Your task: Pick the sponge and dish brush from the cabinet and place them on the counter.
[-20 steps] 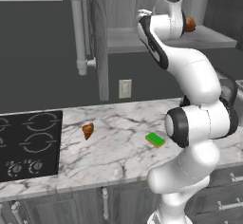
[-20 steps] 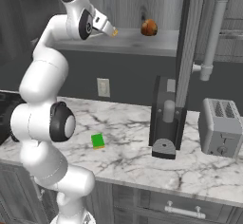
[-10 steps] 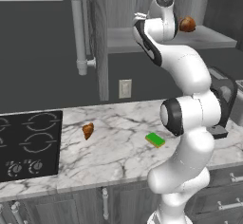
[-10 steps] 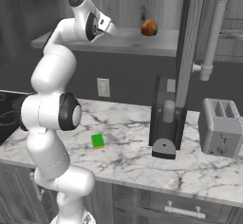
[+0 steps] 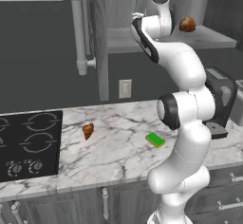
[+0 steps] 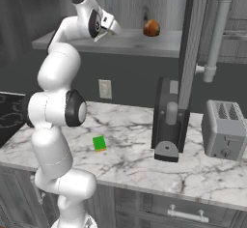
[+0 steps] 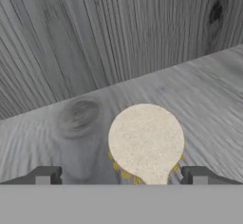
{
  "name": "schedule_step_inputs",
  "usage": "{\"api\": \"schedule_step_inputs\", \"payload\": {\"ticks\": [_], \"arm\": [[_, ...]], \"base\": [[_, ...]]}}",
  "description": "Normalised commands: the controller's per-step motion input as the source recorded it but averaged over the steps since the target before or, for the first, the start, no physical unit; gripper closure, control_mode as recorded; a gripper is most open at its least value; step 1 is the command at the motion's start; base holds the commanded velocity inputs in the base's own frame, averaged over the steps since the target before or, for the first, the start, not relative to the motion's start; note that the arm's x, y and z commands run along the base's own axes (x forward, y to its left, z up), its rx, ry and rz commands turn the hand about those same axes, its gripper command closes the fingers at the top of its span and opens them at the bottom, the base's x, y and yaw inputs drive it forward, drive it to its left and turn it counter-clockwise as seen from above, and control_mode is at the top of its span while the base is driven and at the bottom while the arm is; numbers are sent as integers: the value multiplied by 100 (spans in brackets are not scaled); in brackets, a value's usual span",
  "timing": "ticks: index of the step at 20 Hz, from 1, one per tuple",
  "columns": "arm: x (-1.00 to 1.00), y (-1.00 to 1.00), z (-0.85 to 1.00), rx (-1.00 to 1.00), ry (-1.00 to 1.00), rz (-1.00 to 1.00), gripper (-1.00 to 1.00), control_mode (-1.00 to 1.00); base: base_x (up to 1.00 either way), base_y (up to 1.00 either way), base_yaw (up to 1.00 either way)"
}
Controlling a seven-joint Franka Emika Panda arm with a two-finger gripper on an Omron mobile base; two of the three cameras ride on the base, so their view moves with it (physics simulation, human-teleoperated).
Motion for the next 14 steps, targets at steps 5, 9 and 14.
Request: {"api": "schedule_step_inputs", "payload": {"ticks": [5, 9, 14], "arm": [[-11, -25, 1, 0, -1, 10, -100, -100], [0, 0, -2, 0, -2, 0, -100, -100], [3, 1, -28, 0, 0, 0, -100, -100]], "base": [[0, 0, 0], [0, 0, 0], [0, 0, 0]]}}
